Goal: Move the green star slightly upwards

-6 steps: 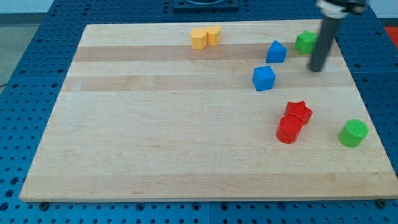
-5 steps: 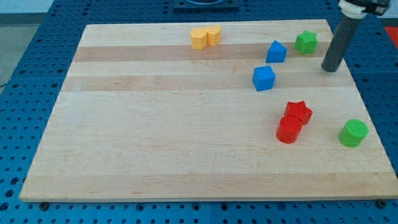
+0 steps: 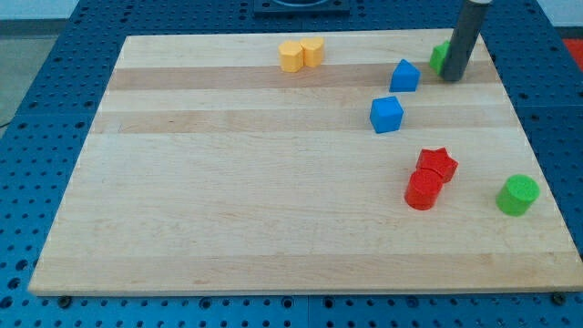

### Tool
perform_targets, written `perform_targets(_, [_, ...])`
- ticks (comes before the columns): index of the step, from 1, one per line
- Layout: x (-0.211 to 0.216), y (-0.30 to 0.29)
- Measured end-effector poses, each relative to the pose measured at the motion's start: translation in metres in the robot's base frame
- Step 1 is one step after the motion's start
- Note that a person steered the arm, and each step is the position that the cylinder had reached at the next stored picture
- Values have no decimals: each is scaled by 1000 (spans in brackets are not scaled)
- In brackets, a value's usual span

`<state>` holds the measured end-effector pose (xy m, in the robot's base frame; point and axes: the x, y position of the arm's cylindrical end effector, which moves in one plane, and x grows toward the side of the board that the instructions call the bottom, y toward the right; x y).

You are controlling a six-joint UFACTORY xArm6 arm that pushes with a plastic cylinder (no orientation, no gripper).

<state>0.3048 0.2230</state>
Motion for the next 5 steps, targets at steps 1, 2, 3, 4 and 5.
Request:
perform_targets(1, [0,0])
perform_targets(2, [-9,0])
perform_targets(3, [-12,0])
perform_targets(4, [-12,0])
perform_targets(5, [38,0])
